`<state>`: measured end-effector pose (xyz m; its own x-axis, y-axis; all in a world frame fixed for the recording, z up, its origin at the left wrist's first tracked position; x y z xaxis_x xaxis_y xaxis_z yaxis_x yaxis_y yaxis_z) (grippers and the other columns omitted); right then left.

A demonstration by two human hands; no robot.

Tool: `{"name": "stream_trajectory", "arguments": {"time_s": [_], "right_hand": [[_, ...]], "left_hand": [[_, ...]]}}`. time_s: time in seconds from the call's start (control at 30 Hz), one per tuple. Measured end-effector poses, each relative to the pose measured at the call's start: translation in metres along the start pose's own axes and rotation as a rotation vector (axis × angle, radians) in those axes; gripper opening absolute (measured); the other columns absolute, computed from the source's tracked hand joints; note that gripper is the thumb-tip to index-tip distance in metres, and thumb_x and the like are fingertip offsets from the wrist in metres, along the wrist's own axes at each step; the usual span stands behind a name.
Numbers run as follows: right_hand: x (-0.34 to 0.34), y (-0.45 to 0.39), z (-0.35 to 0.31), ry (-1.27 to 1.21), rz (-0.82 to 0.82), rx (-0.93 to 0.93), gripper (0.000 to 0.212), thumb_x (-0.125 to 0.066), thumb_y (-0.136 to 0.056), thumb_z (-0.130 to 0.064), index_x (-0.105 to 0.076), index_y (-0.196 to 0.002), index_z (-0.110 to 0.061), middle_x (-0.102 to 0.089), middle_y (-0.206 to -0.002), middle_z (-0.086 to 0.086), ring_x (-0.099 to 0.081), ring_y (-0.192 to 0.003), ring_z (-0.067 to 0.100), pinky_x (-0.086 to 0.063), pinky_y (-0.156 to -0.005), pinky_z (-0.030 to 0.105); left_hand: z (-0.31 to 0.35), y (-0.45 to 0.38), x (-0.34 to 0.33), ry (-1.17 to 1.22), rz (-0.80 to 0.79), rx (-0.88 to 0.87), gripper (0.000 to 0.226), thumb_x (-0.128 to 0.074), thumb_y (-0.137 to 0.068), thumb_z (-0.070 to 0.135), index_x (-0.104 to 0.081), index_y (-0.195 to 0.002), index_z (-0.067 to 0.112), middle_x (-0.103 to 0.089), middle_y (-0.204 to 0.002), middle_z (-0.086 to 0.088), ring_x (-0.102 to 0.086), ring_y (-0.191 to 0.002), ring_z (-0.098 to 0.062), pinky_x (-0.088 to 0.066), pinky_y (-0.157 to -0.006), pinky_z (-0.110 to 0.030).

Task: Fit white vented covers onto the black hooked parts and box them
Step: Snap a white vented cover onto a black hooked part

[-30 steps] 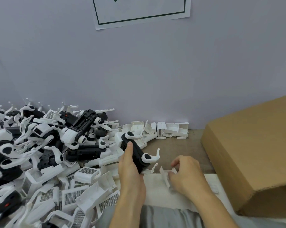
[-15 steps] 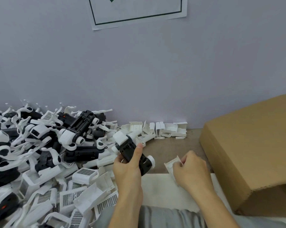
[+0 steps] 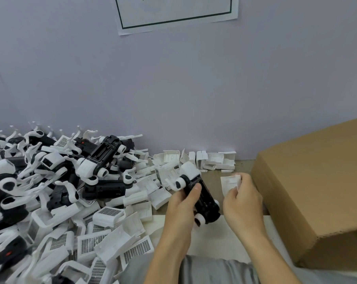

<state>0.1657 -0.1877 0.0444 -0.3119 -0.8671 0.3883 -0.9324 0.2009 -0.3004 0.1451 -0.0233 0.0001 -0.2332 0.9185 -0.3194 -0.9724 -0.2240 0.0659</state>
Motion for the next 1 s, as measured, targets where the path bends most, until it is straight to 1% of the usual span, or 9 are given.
{"name": "stream_trajectory", "arguments": {"time_s": [0.13,0.27,0.33,0.47,0.57,0.67,0.77,0.9,1.0], "right_hand": [[-0.020,0.012,-0.029,-0.093,-0.171,0.186,0.029,-0.054,-0.093,-0.009,-0.054,-0.112,-0.031,-0.063,-0.102,-0.013,-0.059,-0.094,0.000,-0.046,-0.073,0.012],[-0.033,0.021,-0.040,-0.179,-0.291,0.264,0.043,-0.062,-0.093,-0.016,-0.056,-0.134,-0.030,-0.058,-0.123,-0.021,-0.053,-0.116,-0.008,-0.046,-0.097,0.014],[-0.030,0.021,-0.042,-0.158,-0.251,0.308,0.049,-0.067,-0.091,-0.015,-0.055,-0.136,-0.029,-0.055,-0.122,-0.025,-0.051,-0.115,-0.012,-0.043,-0.092,0.006],[-0.032,0.019,-0.041,-0.079,-0.206,0.320,0.053,-0.077,-0.085,-0.023,-0.056,-0.133,-0.030,-0.056,-0.114,-0.023,-0.053,-0.107,-0.009,-0.046,-0.088,0.008],[-0.029,0.017,-0.039,-0.091,-0.150,0.302,0.048,-0.074,-0.087,-0.026,-0.058,-0.132,-0.028,-0.055,-0.113,-0.024,-0.053,-0.108,-0.011,-0.040,-0.083,-0.002],[-0.028,0.016,-0.036,-0.112,-0.160,0.285,0.044,-0.076,-0.083,-0.028,-0.063,-0.125,-0.031,-0.062,-0.112,-0.021,-0.060,-0.103,-0.004,-0.050,-0.085,0.011],[-0.026,0.014,-0.031,-0.143,-0.138,0.243,0.041,-0.077,-0.081,-0.031,-0.064,-0.120,-0.034,-0.066,-0.105,-0.018,-0.063,-0.098,-0.002,-0.052,-0.081,0.017],[-0.027,0.015,-0.032,-0.215,-0.148,0.215,0.027,-0.078,-0.079,-0.028,-0.070,-0.104,-0.036,-0.072,-0.092,-0.016,-0.068,-0.087,-0.001,-0.056,-0.075,0.018],[-0.031,0.013,-0.029,-0.290,-0.234,0.181,0.024,-0.082,-0.077,-0.028,-0.073,-0.099,-0.033,-0.075,-0.090,-0.016,-0.071,-0.084,0.001,-0.057,-0.075,0.021]], "left_hand": [[0.007,0.004,-0.010,-0.130,-0.076,-0.106,0.024,-0.057,-0.102,0.026,-0.079,-0.095,0.029,-0.078,-0.100,-0.005,-0.074,-0.096,-0.020,-0.057,-0.085,-0.037],[0.010,0.004,-0.005,-0.026,-0.032,-0.086,0.026,-0.048,-0.104,0.031,-0.072,-0.112,0.024,-0.078,-0.103,-0.004,-0.075,-0.093,-0.014,-0.056,-0.067,-0.020],[0.006,0.004,-0.005,0.068,-0.007,-0.022,0.033,-0.045,-0.105,0.035,-0.069,-0.117,0.016,-0.078,-0.103,-0.006,-0.075,-0.091,-0.016,-0.057,-0.064,-0.020],[0.008,0.007,-0.013,0.209,-0.061,-0.007,0.049,-0.055,-0.085,0.050,-0.078,-0.105,0.012,-0.077,-0.105,-0.013,-0.076,-0.092,-0.021,-0.057,-0.065,-0.022],[0.009,0.006,-0.016,0.125,-0.099,-0.067,0.045,-0.064,-0.086,0.039,-0.068,-0.123,0.014,-0.075,-0.114,-0.008,-0.072,-0.105,-0.019,-0.056,-0.075,-0.019],[0.006,0.004,-0.013,0.097,-0.089,-0.071,0.031,-0.060,-0.097,0.024,-0.064,-0.126,0.014,-0.076,-0.112,-0.006,-0.073,-0.104,-0.019,-0.057,-0.074,-0.019],[0.008,0.005,-0.011,0.111,-0.055,-0.056,0.027,-0.059,-0.099,0.021,-0.063,-0.124,0.013,-0.077,-0.108,-0.006,-0.075,-0.096,-0.017,-0.056,-0.064,-0.018],[0.007,0.007,-0.002,0.095,0.036,-0.048,0.026,-0.064,-0.096,0.022,-0.058,-0.118,0.009,-0.076,-0.087,-0.001,-0.064,-0.052,-0.003,-0.042,-0.040,-0.014],[0.008,0.008,0.000,0.088,0.050,-0.050,0.027,-0.065,-0.095,0.024,-0.058,-0.118,0.011,-0.077,-0.089,-0.001,-0.067,-0.058,-0.006,-0.043,-0.040,-0.013]]}}
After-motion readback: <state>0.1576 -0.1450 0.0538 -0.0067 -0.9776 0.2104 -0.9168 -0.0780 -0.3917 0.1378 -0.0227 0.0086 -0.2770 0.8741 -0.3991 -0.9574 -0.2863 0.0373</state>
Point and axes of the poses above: each hand's wrist, its own y-axis away from the middle knuckle, its own x-axis out of the back of the hand, z = x × y, the point moved 10 cm from there along -y, towards the middle knuckle
